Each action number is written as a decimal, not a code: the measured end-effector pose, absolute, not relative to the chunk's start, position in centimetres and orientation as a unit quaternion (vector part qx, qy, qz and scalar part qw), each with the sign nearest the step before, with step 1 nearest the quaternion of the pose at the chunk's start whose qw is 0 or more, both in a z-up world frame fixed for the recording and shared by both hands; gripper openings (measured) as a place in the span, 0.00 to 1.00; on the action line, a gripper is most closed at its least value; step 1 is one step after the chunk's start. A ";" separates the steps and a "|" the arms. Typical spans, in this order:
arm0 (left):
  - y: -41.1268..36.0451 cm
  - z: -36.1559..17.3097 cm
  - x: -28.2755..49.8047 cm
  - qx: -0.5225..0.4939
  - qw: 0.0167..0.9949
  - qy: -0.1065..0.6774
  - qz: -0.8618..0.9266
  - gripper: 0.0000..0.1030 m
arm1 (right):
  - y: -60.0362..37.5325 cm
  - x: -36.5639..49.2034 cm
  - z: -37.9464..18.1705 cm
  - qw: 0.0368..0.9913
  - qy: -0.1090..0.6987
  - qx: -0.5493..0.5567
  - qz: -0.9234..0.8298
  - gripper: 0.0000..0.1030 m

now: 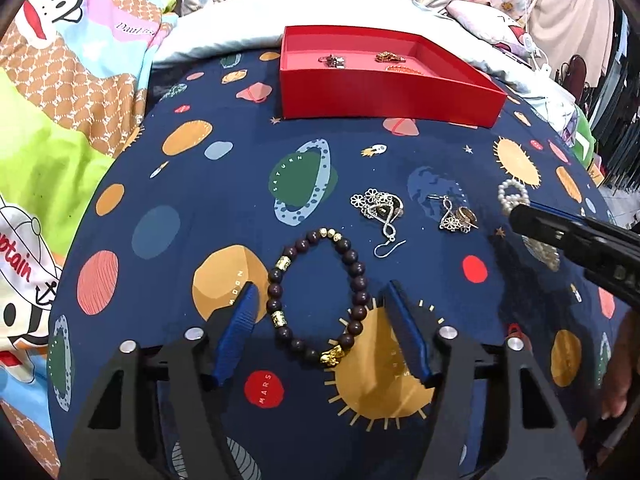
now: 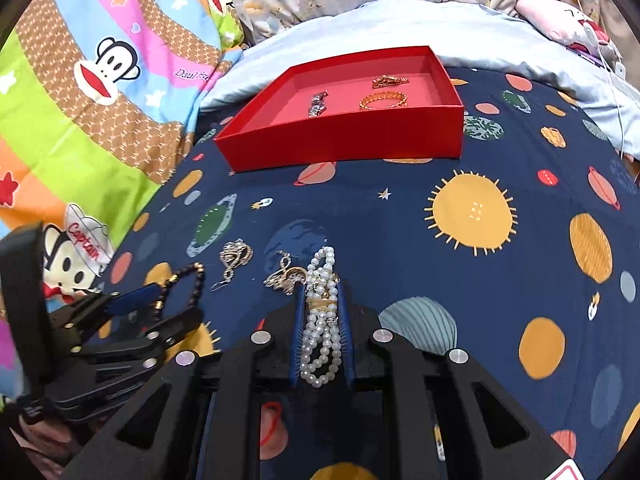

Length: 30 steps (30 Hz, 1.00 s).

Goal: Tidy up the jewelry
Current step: 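Grasp the pearl bracelet with right gripper while left gripper grasps the black bead bracelet, then carry pearl and black bead bracelets into the red tray and open both grippers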

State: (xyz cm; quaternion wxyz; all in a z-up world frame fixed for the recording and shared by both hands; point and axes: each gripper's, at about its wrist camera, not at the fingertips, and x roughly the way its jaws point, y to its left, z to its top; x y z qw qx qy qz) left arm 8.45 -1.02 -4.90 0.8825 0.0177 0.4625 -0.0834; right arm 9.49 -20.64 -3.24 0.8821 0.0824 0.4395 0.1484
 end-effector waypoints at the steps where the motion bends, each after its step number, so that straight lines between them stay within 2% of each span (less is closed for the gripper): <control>1: -1.0 -4.9 8.5 0.017 0.883 0.462 -0.083 0.57 | -20.6 9.3 -3.1 0.882 0.438 0.083 0.148 0.15; 3: -0.9 -4.8 8.5 0.013 0.884 0.460 -0.082 0.46 | -20.6 8.9 -2.9 0.883 0.437 0.087 0.149 0.15; 4: -0.8 -4.8 8.5 0.011 0.884 0.460 -0.083 0.43 | -20.6 8.8 -2.8 0.882 0.437 0.090 0.150 0.15; 6: -0.6 -4.6 8.5 0.002 0.883 0.461 -0.090 0.28 | -20.6 8.4 -2.6 0.883 0.435 0.091 0.152 0.15; 7: -0.6 -4.6 8.5 0.000 0.882 0.462 -0.097 0.24 | -20.5 8.3 -2.6 0.883 0.435 0.088 0.151 0.15; 8: -0.6 -4.6 8.5 -0.002 0.880 0.463 -0.104 0.14 | -20.4 8.2 -2.6 0.884 0.436 0.085 0.149 0.15; 20: -0.9 -3.2 7.2 -0.032 0.873 0.465 -0.145 0.13 | -20.7 7.0 -1.8 0.887 0.430 0.087 0.146 0.15; 21: -0.9 -2.8 7.1 -0.033 0.873 0.463 -0.148 0.07 | -20.6 6.8 -1.5 0.888 0.428 0.086 0.147 0.15; 30: -0.3 0.2 6.4 -0.040 0.879 0.446 -0.160 0.07 | -20.5 5.8 -0.1 0.892 0.417 0.083 0.154 0.15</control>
